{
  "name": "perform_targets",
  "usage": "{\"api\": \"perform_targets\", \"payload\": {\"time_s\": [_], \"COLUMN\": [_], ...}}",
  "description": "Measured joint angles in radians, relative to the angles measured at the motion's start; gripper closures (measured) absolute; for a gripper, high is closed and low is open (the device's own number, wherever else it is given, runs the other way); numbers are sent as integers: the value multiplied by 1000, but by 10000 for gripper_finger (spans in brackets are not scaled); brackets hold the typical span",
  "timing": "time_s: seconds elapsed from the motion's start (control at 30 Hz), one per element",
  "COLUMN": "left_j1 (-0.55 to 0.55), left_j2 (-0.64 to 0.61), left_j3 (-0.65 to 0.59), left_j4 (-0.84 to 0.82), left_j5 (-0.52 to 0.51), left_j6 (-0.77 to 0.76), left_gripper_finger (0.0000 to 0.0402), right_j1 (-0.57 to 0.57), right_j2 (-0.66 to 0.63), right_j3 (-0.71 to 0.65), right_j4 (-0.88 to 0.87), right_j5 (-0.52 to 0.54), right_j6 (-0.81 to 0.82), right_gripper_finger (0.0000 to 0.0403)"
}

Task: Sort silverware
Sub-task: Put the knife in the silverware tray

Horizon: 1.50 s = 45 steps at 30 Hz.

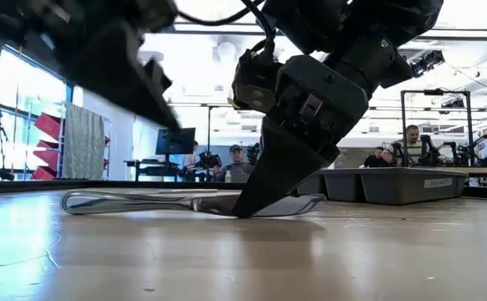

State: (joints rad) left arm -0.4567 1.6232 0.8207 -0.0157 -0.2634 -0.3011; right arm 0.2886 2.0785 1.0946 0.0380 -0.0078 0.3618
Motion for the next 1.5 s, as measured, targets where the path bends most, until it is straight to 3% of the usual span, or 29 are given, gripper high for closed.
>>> {"api": "perform_targets", "payload": {"time_s": [0.27,0.57,0.93,1.23,1.5], "left_j1": [11,27,26,44,41], "left_j2": [25,40,115,118,119], "left_j3": [-38,-57,-53,-53,-53], "left_j4": [-39,-48,-40,-42,-49], "left_j5": [3,19,21,62,28], "left_j6": [-90,-134,-143,-131,-108], "left_gripper_finger": [241,233,276,388,397], "right_j1": [-1,-2,-3,-3,-4], "right_j2": [0,0,0,0,-8], "right_j3": [-3,-3,-4,-5,-8], "right_j4": [11,12,16,19,26], "right_j5": [-1,-2,-4,-6,-41], "right_j6": [0,0,0,-3,-9], "right_gripper_finger": [402,402,403,403,402]}}
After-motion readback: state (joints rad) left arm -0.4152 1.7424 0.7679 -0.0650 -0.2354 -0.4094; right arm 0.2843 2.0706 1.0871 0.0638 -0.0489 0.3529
